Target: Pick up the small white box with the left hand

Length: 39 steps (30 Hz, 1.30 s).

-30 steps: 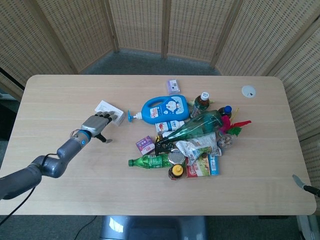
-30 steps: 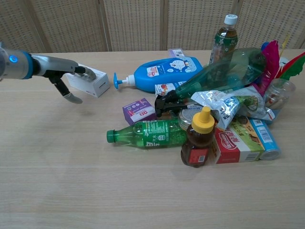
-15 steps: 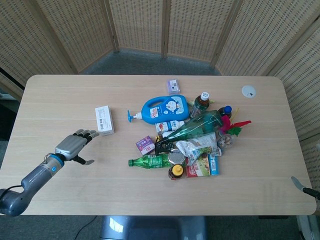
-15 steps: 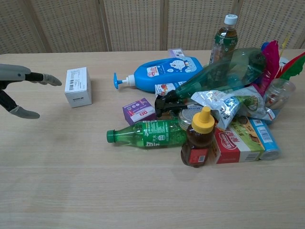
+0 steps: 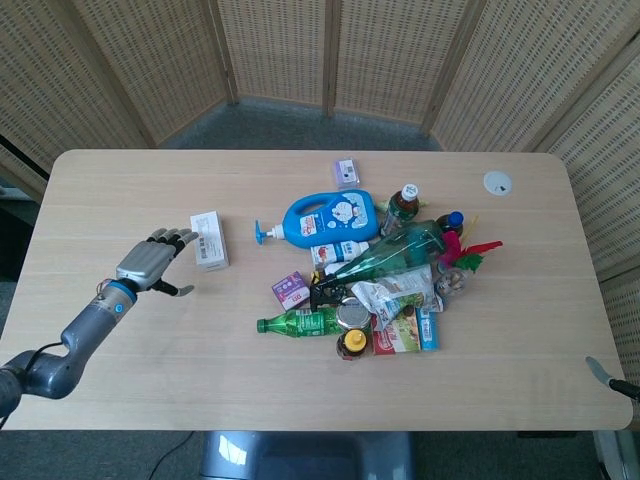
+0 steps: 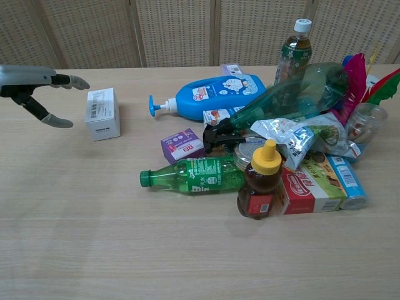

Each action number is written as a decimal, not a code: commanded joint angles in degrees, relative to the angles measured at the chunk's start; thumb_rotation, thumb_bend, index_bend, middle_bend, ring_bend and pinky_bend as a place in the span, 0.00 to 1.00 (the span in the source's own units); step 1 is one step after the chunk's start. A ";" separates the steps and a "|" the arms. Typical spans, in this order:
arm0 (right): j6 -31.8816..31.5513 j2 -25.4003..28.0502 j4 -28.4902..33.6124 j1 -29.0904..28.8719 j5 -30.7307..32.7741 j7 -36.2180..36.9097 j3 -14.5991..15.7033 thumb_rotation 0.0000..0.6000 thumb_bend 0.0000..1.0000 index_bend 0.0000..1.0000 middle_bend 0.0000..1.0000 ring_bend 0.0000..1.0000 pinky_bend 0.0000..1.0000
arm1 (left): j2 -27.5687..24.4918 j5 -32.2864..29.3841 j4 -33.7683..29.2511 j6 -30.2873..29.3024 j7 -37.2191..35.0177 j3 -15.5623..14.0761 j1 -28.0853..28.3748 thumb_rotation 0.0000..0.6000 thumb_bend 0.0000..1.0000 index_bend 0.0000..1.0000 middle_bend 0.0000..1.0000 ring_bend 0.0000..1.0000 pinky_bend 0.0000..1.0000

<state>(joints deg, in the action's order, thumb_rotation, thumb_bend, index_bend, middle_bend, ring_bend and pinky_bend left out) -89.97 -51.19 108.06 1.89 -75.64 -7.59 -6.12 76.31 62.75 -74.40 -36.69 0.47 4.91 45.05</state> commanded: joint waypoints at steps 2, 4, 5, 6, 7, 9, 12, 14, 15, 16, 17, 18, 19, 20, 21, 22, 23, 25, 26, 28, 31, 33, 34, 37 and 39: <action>-0.06 -0.03 -0.01 0.14 0.24 -0.09 -0.03 0.74 0.19 0.00 0.00 0.00 0.00 | 5.51 -3.30 6.49 3.82 1.61 1.50 3.35 0.72 0.29 0.00 0.00 0.00 0.00; -0.13 0.03 0.03 0.23 0.31 -0.21 -0.03 0.74 0.19 0.00 0.00 0.00 0.00 | 6.77 -3.89 7.99 4.83 2.13 1.48 4.07 0.72 0.29 0.00 0.00 0.00 0.00; -0.18 0.07 0.06 0.27 0.33 -0.26 -0.03 0.73 0.19 0.00 0.00 0.00 0.00 | 7.17 -4.07 8.46 5.09 2.39 1.40 4.27 0.72 0.29 0.00 0.00 0.00 0.00; -0.24 0.12 0.09 0.31 0.35 -0.29 -0.05 0.74 0.19 0.00 0.00 0.00 0.00 | 7.48 -4.20 8.88 5.32 2.71 1.25 4.42 0.72 0.29 0.00 0.00 0.00 0.00; -0.30 0.19 0.13 0.36 0.36 -0.32 -0.07 0.74 0.19 0.00 0.00 0.00 0.00 | 7.83 -4.40 9.39 5.57 3.19 0.98 4.55 0.72 0.29 0.00 0.00 0.00 0.00; -0.32 0.22 0.16 0.38 0.38 -0.28 -0.11 0.74 0.19 0.00 0.00 0.00 0.00 | 8.27 -4.85 10.03 6.08 3.83 0.49 4.64 0.72 0.29 0.00 0.00 0.00 0.00; -0.09 0.16 0.19 0.29 0.29 -0.32 -0.09 0.74 0.19 0.00 0.00 0.00 0.00 | 8.40 -5.33 9.79 6.83 4.47 -0.28 4.57 0.72 0.29 0.00 0.00 0.00 0.00; 0.12 0.04 0.18 0.20 0.20 -0.35 -0.04 0.74 0.19 0.00 0.00 0.00 0.00 | 8.07 -5.05 8.76 6.67 4.94 -0.90 4.28 0.73 0.29 0.00 0.00 0.00 0.00; 0.15 0.00 0.18 0.18 0.12 -0.40 -0.02 0.74 0.19 0.00 0.00 0.00 0.00 | 7.83 -4.80 8.11 6.49 5.09 -1.18 4.09 0.73 0.29 0.00 0.00 0.00 0.00; 0.14 -0.08 0.17 0.17 0.03 -0.44 0.00 0.74 0.19 0.00 0.00 0.00 0.00 | 7.39 -4.29 7.07 6.04 5.25 -1.55 3.74 0.72 0.29 0.00 0.00 0.00 0.00; 0.11 -0.14 0.17 0.19 -0.01 -0.44 0.01 0.74 0.19 0.00 0.00 0.00 0.00 | 7.03 -3.80 6.21 5.51 5.32 -1.80 3.40 0.72 0.29 0.00 0.00 0.00 0.00; 0.09 -0.17 0.17 0.22 -0.04 -0.44 0.03 0.74 0.19 0.00 0.00 0.00 0.00 | 6.63 -3.28 5.33 4.94 5.31 -2.04 3.02 0.72 0.29 0.00 0.00 0.00 0.00; 0.07 -0.18 0.16 0.25 -0.06 -0.46 0.04 0.74 0.19 0.00 0.00 0.00 0.00 | 6.04 -2.61 4.09 4.23 5.12 -2.32 2.46 0.72 0.29 0.00 0.00 0.00 0.00; 0.04 -0.17 0.17 0.27 -0.08 -0.47 0.04 0.74 0.19 0.00 0.00 0.00 0.00 | 5.55 -2.04 3.10 3.71 4.91 -2.53 2.03 0.72 0.29 0.00 0.00 0.00 0.00; 0.00 -0.16 0.19 0.30 -0.11 -0.46 0.05 0.74 0.19 0.00 0.00 0.00 0.00 | 5.00 -1.36 2.10 3.18 4.69 -2.78 1.58 0.72 0.29 0.00 0.00 0.00 0.00; -0.08 -0.14 0.23 0.34 -0.19 -0.42 0.04 0.74 0.19 0.00 0.00 0.00 0.00 | 4.21 -0.34 0.75 2.47 4.48 -3.20 0.98 0.72 0.29 0.00 0.00 0.00 0.00; -0.13 -0.11 0.27 0.37 -0.26 -0.39 0.04 0.74 0.19 0.00 0.00 0.00 0.00 | 3.60 0.45 -0.25 1.92 4.37 -3.54 0.54 0.72 0.29 0.00 0.00 0.00 0.00; -0.32 -0.04 0.37 0.44 -0.47 -0.33 0.04 0.74 0.19 0.00 0.00 0.00 0.00 | 2.22 2.25 -2.66 0.64 3.90 -4.31 -0.54 0.71 0.29 0.00 0.00 0.00 0.00; -0.38 0.00 0.43 0.47 -0.57 -0.30 0.04 0.74 0.19 0.00 0.00 0.00 0.00 | 1.64 3.00 -3.72 0.13 3.55 -4.62 -1.02 0.71 0.29 0.00 0.00 0.00 0.00; -0.47 0.06 0.54 0.55 -0.77 -0.24 0.10 0.74 0.19 0.00 0.00 0.00 0.00 | 0.32 4.88 -6.12 -0.96 2.71 -5.39 -2.09 0.71 0.29 0.00 0.00 0.00 0.00; -0.59 0.11 0.67 0.61 -1.12 -0.16 0.16 0.74 0.19 0.00 0.00 0.00 0.00 | -1.20 7.66 -9.02 -2.47 1.80 -6.54 -3.41 0.70 0.29 0.00 0.00 0.00 0.00; -0.67 0.12 0.70 0.64 -1.36 -0.13 0.20 0.74 0.19 0.00 0.00 0.00 0.00 | -1.90 9.24 -10.41 -3.34 1.20 -7.01 -4.02 0.70 0.29 0.00 0.00 0.00 0.00; -0.75 0.12 0.72 0.67 -1.53 -0.08 0.22 0.74 0.19 0.00 0.00 0.00 0.00 | -2.32 10.23 -11.08 -4.00 0.88 -7.18 -4.33 0.70 0.29 0.00 0.00 0.00 0.00; -0.86 0.20 0.81 0.72 -1.97 0.02 0.32 0.74 0.19 0.00 0.00 0.00 0.00 | -2.96 12.42 -11.46 -6.26 0.15 -6.66 -4.79 0.70 0.29 0.00 0.00 0.00 0.00; -1.07 0.23 0.86 0.82 -2.20 0.10 0.33 0.74 0.19 0.00 0.00 0.00 0.00 | -3.06 13.84 -10.70 -7.92 0.04 -6.09 -4.89 0.70 0.29 0.00 0.00 0.00 0.00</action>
<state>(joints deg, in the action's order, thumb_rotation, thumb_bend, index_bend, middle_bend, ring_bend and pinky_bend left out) -91.02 -50.98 108.90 2.69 -77.81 -7.51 -5.80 73.62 75.54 -85.43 -43.33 0.89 -1.61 40.49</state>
